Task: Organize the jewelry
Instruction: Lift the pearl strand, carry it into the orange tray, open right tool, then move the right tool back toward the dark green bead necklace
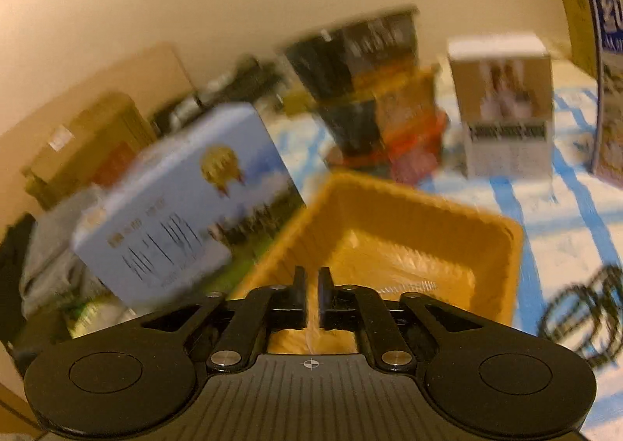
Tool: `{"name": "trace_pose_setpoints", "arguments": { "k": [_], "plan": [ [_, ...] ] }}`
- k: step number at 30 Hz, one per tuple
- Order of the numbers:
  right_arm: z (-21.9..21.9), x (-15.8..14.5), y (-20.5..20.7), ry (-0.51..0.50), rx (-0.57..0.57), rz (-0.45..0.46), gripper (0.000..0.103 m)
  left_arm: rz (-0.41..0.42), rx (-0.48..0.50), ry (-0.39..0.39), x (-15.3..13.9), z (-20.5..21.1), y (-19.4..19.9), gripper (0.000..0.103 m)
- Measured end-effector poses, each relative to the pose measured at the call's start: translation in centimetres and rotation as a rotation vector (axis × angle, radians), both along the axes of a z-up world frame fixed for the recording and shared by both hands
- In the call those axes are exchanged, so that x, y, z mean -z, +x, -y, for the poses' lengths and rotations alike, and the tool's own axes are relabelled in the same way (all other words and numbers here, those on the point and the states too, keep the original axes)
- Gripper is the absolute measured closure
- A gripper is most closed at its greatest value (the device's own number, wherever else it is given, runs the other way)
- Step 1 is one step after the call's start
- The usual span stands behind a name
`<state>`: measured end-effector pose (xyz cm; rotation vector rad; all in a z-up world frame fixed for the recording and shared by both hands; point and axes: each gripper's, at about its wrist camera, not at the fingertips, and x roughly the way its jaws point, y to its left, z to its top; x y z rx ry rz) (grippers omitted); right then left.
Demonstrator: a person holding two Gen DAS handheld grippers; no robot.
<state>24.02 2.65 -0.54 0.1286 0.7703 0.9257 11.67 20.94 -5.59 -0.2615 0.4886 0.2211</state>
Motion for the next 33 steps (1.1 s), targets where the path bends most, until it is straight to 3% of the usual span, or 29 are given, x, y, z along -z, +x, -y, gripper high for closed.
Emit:
{"name": "trace_pose_setpoints", "arguments": {
  "k": [2, 4, 9, 23, 33],
  "plan": [
    [0.3, 1.2, 0.0, -0.051, 0.018, -0.041, 0.060, 0.000, 0.000, 0.000, 0.0, 0.0, 0.0, 0.098],
    [0.6, 2.3, -0.2, -0.099, 0.030, -0.059, 0.054, 0.001, -0.001, -0.001, 0.0, 0.0, 0.0, 0.098],
    [2.4, 3.9, -1.0, -0.174, 0.038, -0.083, 0.054, 0.001, -0.004, -0.003, 0.0, 0.0, 0.0, 0.098],
    [9.0, 4.1, -2.4, -0.098, 0.229, -0.164, 0.052, -0.002, -0.003, 0.004, 0.0, -0.1, 0.0, 0.098],
    [11.1, 5.0, -2.9, -0.180, 0.321, -0.147, 0.052, -0.006, -0.002, 0.010, 0.1, -0.1, 0.1, 0.098]
  ]
}}
